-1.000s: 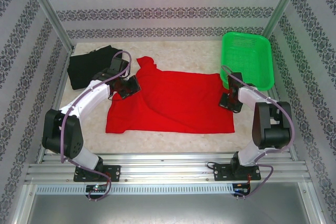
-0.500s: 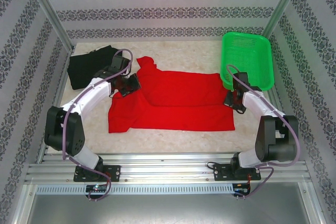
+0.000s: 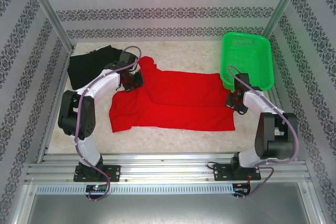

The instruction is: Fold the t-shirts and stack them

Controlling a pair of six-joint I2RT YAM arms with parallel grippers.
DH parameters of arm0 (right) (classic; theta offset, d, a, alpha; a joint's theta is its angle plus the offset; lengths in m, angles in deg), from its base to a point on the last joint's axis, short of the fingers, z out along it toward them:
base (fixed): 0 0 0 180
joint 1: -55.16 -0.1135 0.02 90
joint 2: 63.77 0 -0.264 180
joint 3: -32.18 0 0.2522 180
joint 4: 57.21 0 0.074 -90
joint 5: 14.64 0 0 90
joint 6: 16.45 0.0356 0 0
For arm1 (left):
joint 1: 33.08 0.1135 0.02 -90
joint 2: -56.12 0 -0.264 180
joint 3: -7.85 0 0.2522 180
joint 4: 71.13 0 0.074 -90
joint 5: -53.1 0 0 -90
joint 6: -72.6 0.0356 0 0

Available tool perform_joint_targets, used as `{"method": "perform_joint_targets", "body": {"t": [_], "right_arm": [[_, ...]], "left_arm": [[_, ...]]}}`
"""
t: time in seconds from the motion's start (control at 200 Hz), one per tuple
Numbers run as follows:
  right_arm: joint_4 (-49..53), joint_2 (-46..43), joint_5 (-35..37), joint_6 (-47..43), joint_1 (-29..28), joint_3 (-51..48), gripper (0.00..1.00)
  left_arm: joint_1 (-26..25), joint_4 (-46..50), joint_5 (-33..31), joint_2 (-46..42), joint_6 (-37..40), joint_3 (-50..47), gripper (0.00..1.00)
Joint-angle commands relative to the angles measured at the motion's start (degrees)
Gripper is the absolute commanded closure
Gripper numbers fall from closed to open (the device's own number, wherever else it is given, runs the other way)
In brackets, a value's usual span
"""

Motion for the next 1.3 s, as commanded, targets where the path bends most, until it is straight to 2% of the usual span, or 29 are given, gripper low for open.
{"method": "perform_joint_targets", "body": {"t": [0.0, 0.085, 0.13, 0.255, 0.26, 0.265, 0.32, 0.37, 0.475, 0.55, 0.669, 0.884, 0.989, 1.204, 1.294], "right_arm": [[-0.7, 1.2, 0.5, -0.5, 0.1, 2.1, 0.77], [0.0, 0.4, 0.8, -0.5, 0.0, 2.6, 0.65], [0.2, -0.9, 0.7, -0.5, 0.0, 2.5, 0.62], [1.8, -5.5, 0.2, -0.4, -0.2, 2.0, 0.53], [2.0, -5.7, 0.1, -0.4, -0.2, 2.0, 0.53], [2.1, -5.9, 0.1, -0.5, -0.2, 2.0, 0.52], [3.5, -8.3, -0.2, -0.6, -0.2, 1.9, 0.49], [4.4, -10.7, -1.2, -1.0, -0.2, 1.5, 0.44], [7.5, -15.6, -4.3, -2.0, -0.4, 0.3, 0.27], [9.4, -18.6, -7.8, -2.0, -0.5, -1.5, 0.19], [12.0, -22.2, -12.9, -0.4, -0.7, -5.0, 0.16], [10.9, -23.7, -16.7, 2.4, -1.8, -8.2, 0.14], [11.2, -22.3, -17.4, 2.2, -2.3, -7.3, 0.14], [10.8, -21.2, -17.2, 3.0, -2.3, -9.2, 0.13], [10.6, -20.7, -16.3, 3.3, -2.3, -9.9, 0.13]], "left_arm": [[-0.4, -0.9, -0.1, 2.6, 2.4, 2.5, 0.94], [-0.3, -2.3, 0.5, 3.5, 2.2, 4.4, 0.69], [-0.3, -2.3, 0.6, 3.6, 2.0, 5.7, 0.56], [-0.1, 0.8, -1.4, 2.8, 1.6, 9.4, 0.40], [-0.1, 1.0, -1.4, 2.7, 1.6, 9.5, 0.39], [-0.1, 1.1, -1.5, 2.7, 1.6, 9.5, 0.30], [0.2, 3.0, -2.7, 1.5, 1.0, 9.9, 0.17], [0.7, 4.5, -3.2, -0.1, 0.4, 9.2, 0.11], [0.9, 9.1, -4.5, -5.3, 0.2, 5.6, 0.05], [1.9, 11.2, -4.7, -10.8, -0.7, -1.1, 0.03], [4.4, 12.5, -3.2, -20.7, -2.6, -14.1, 0.02], [8.9, 13.2, -2.2, -32.0, -4.9, -30.3, 0.13], [11.1, 10.3, -1.1, -32.7, -5.4, -34.7, 0.21], [11.4, 4.2, 0.9, -28.7, -6.5, -37.9, 0.30], [11.4, 2.3, 1.5, -27.4, -6.7, -39.2, 0.43]]}}
